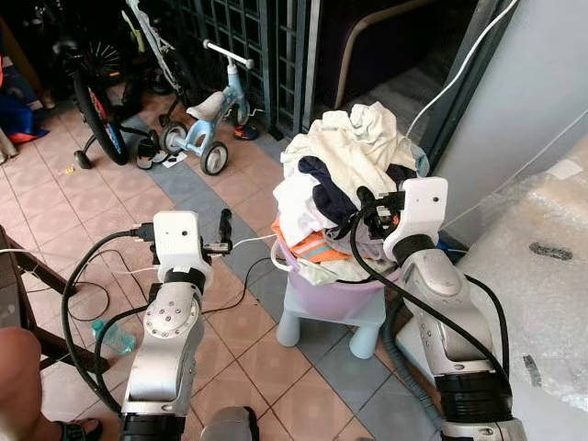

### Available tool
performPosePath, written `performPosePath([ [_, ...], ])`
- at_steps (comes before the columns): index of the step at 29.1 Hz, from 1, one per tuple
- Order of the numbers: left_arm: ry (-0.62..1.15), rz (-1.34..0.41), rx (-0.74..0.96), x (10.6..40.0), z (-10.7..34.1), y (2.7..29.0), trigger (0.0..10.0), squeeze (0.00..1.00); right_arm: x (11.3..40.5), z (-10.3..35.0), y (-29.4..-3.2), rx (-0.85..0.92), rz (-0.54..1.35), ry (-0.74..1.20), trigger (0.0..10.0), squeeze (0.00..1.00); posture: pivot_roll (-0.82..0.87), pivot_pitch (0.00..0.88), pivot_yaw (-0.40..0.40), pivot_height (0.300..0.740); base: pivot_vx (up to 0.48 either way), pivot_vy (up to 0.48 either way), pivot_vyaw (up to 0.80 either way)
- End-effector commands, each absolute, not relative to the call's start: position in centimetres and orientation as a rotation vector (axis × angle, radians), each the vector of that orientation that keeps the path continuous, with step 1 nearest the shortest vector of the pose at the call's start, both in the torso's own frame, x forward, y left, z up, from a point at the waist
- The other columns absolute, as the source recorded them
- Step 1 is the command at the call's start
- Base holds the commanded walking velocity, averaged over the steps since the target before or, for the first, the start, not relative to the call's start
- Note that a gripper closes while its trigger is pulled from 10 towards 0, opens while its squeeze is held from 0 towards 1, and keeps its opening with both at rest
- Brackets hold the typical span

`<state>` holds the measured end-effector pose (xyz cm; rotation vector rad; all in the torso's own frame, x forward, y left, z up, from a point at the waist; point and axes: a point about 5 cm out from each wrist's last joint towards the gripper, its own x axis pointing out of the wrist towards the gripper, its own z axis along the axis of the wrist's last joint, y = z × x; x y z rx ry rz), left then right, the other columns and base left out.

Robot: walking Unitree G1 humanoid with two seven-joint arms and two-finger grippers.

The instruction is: Clothes washing

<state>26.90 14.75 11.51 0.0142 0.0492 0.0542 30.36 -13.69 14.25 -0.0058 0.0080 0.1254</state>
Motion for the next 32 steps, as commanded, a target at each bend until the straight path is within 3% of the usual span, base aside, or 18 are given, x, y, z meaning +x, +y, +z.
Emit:
performPosePath([
  [1, 0.038, 0.03, 0.002, 26.9, 11.8, 14.1, 10.0, 0.0, 30.4, 14.0, -14.7, -0.01, 0.094, 0.022, 10.0, 0.0, 0.06, 0.075, 0.005, 0.74, 0.48, 0.0, 0.0],
  [8, 0.055, 0.028, -0.01, 27.0, 11.6, 13.7, 10.0, 0.0, 30.4, 13.8, -14.4, -0.015, 0.1, 0.016, 10.0, 0.0, 0.05, 0.075, 0.002, 0.74, 0.48, 0.0, -0.59],
  [17, 0.062, 0.095, 0.001, 27.1, 11.5, 14.0, 10.0, 0.0, 30.2, 13.3, -13.0, 0.031, 0.256, 0.048, 10.0, 0.0, 0.05, 0.084, -0.003, 0.74, 0.0, 0.0, 0.0],
  [20, 0.059, 0.09, 0.002, 27.0, 11.6, 13.9, 10.0, 0.0, 30.1, 13.5, -12.2, -0.047, 0.333, 0.027, 10.0, 0.0, 0.06, 0.087, -0.004, 0.74, 0.0, 0.0, 0.75],
  [26, 0.062, 0.1, 0.005, 26.9, 11.6, 14.0, 10.0, 0.0, 30.6, 13.5, -11.8, -0.043, 0.373, 0.042, 10.0, 0.0, 0.06, 0.089, -0.005, 0.74, 0.0, 0.0, 0.74],
  [32, 0.058, 0.111, 0.006, 26.9, 11.7, 14.3, 10.0, 0.0, 32.0, 13.4, -12.6, -0.076, 0.312, 0.08, 10.0, 0.0, 0.08, 0.086, -0.007, 0.74, 0.0, 0.0, 0.34],
])
